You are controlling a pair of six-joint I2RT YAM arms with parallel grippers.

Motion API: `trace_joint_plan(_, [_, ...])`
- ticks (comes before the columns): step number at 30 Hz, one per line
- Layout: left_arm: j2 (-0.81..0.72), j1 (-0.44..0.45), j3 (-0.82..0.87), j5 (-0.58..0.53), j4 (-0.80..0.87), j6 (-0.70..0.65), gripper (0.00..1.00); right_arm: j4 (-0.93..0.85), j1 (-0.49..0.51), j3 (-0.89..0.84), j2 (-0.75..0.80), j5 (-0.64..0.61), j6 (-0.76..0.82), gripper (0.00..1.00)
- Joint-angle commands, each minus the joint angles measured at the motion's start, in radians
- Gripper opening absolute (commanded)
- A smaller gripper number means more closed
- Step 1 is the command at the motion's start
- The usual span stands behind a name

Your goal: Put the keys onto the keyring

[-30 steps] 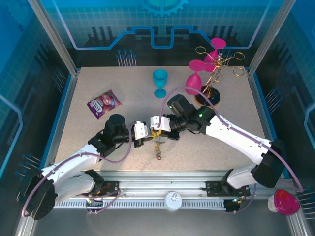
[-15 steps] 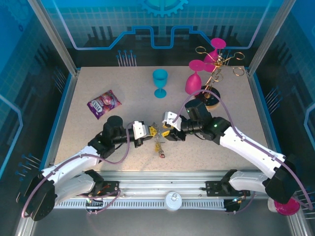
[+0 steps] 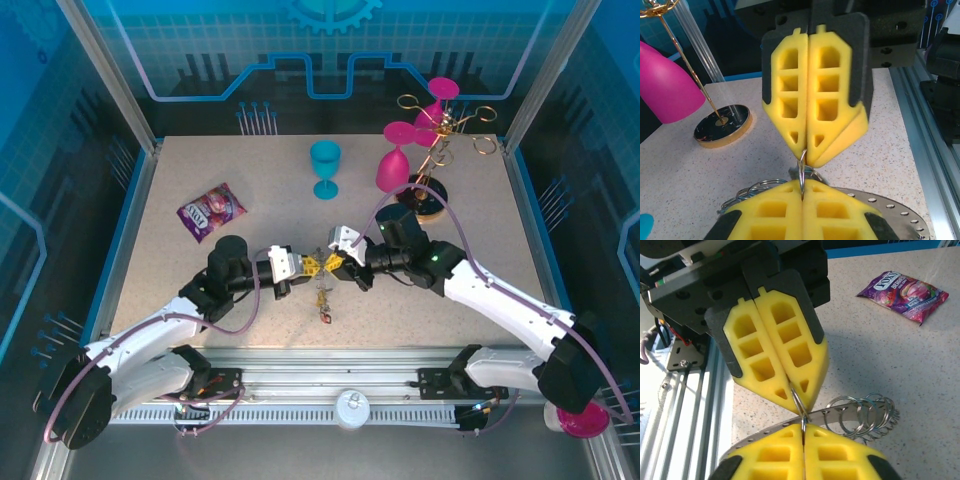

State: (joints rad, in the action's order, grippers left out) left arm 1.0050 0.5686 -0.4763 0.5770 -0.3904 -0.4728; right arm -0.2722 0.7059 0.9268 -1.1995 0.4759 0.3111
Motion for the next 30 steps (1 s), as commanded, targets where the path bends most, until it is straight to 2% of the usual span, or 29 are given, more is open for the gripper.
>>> trace_joint_plan(1, [-0.024, -0.002, 0.011, 0.034, -0.05, 0.0, 0.0, -0.052, -0.013, 0.04, -0.015, 0.002, 0.006, 0.0])
trace_joint_plan(6, [-0.031, -0.001, 0.016, 0.052, -0.064, 0.003, 0.0, -0.094, -0.023, 0.055, -0.048, -0.006, 0.011, 0.0])
trace_joint_plan(13, [-0.031, -0.002, 0.032, 0.13, -0.131, 0.02, 0.0, -0.137, -0.025, 0.125, -0.147, 0.069, -0.007, 0.0])
trace_joint_plan(24, [-0.022, -0.002, 0.047, 0.151, -0.191, 0.042, 0.0, -0.14, -0.029, 0.148, -0.181, 0.076, -0.013, 0.29])
trace_joint_plan(30, [-0.016, -0.002, 0.057, 0.128, -0.211, 0.055, 0.0, -0.074, -0.04, 0.07, -0.094, 0.034, -0.015, 0.37])
